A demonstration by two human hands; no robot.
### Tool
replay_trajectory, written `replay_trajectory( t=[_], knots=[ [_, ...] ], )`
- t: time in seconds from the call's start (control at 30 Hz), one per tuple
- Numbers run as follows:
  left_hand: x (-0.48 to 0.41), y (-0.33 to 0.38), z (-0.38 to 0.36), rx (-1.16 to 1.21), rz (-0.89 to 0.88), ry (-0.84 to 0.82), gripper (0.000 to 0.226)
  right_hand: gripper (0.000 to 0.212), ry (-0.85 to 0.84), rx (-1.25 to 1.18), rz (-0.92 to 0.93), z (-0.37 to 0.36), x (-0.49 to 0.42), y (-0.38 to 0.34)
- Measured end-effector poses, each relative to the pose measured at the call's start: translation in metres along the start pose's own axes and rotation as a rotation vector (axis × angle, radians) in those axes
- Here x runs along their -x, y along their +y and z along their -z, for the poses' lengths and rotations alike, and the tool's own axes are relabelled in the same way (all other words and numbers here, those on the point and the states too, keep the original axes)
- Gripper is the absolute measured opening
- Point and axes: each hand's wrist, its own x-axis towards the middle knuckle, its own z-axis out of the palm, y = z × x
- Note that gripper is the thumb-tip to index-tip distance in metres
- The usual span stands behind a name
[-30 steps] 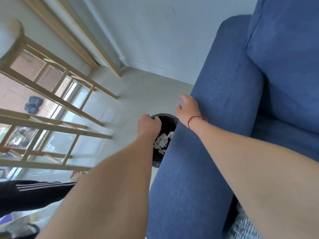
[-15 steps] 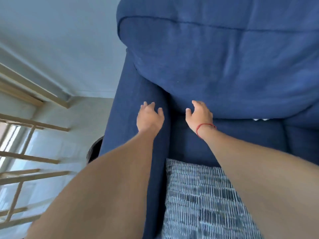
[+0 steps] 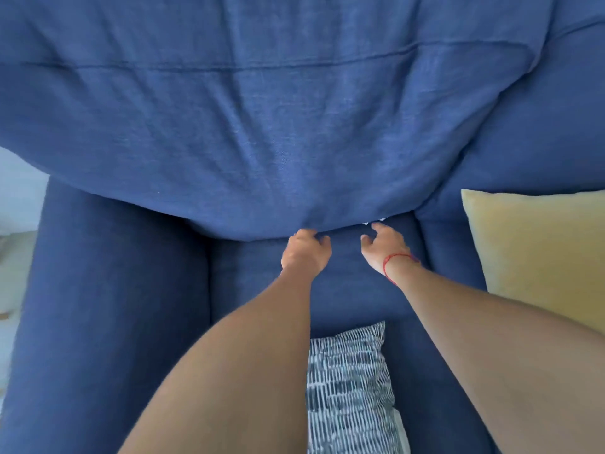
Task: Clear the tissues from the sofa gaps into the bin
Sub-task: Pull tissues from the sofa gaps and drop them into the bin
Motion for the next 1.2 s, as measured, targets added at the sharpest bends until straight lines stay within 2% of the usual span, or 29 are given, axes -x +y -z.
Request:
replay_trajectory(
  t=[0.03,0.17,0.3,0.43,0.63,0.8,0.9,1.1,1.2],
  knots=[
    [-0.011,0.002,-0.014,0.022,0.009,-0.021,0.014,0.046,0.012,-0.036,-0.022,-0.001,-0.011,0.007],
    [-0.052,0.013,-0.073,0.147,0.032,-0.061,0.044,0.053,0.067,-0.214,-0.083,-0.009,-0.064,0.039],
    [-0.085,0.028,-0.124,0.251,0.021,-0.04,0.039,0.054,0.085,-0.323,-0.078,-0.011,-0.104,0.052],
    [-0.113,0.035,-0.148,0.283,0.161,0.006,0.042,0.05,0.104,-0.305,-0.095,-0.018,-0.135,0.053],
    [-0.145,0.033,-0.164,0.302,0.278,-0.007,0.075,0.052,0.038,-0.237,-0.227,-0.022,-0.164,0.052],
    [-0.144,0.048,-0.157,0.254,0.363,0.007,0.074,0.051,0.077,-0.212,-0.254,-0.024,-0.177,0.052],
    [-0.148,0.049,-0.16,0.33,0.401,0.067,0.079,0.043,0.127,-0.202,-0.254,-0.027,-0.177,0.052],
    [-0.146,0.048,-0.159,0.285,0.345,0.103,0.071,0.025,0.118,-0.263,-0.164,-0.022,-0.167,0.055],
    [-0.136,0.047,-0.154,0.285,0.266,0.084,0.058,0.027,0.129,-0.327,-0.11,-0.018,-0.164,0.063]
  ],
)
